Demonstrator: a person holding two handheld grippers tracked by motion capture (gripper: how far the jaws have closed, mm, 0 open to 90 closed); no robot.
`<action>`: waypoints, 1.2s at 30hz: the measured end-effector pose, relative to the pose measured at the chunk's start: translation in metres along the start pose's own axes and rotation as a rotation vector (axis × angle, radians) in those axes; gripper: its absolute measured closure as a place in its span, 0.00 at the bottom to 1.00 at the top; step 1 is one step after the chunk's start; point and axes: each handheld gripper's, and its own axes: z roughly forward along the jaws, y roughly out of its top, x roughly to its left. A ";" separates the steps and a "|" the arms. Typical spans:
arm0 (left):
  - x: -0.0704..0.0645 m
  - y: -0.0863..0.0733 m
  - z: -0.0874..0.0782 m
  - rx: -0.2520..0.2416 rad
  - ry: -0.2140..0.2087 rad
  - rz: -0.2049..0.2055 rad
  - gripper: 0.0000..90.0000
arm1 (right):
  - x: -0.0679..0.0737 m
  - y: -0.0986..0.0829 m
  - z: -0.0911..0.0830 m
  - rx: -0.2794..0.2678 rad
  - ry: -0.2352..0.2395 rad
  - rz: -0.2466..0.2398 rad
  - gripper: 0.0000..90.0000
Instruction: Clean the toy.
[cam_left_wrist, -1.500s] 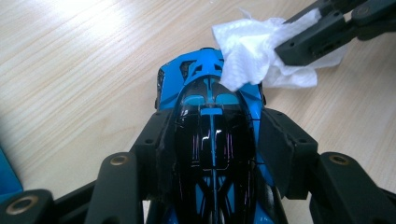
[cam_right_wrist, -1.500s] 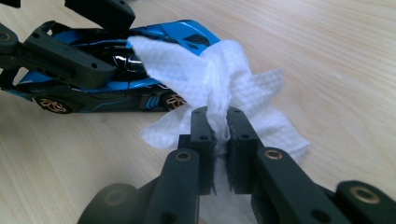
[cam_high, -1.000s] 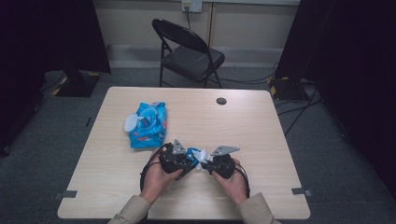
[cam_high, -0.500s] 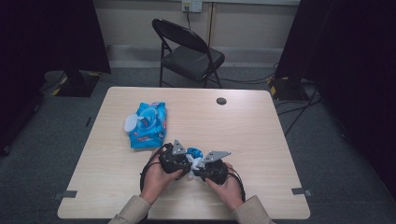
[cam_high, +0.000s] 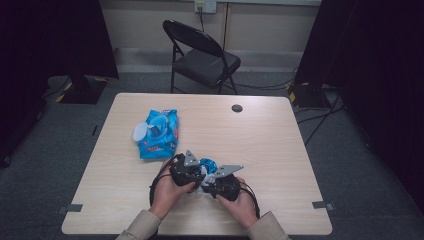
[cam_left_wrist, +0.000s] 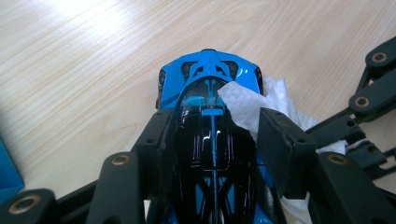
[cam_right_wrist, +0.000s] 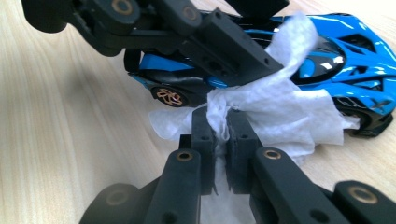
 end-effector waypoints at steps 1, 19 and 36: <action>0.000 0.000 0.000 -0.002 -0.001 -0.004 0.53 | 0.000 0.000 0.000 0.001 0.003 -0.001 0.94; -0.001 -0.001 0.000 -0.004 -0.003 -0.016 0.53 | 0.020 0.003 0.009 0.011 0.072 -0.047 0.94; 0.000 -0.002 -0.001 -0.012 -0.001 -0.023 0.53 | 0.034 0.004 0.016 0.006 0.175 -0.113 0.94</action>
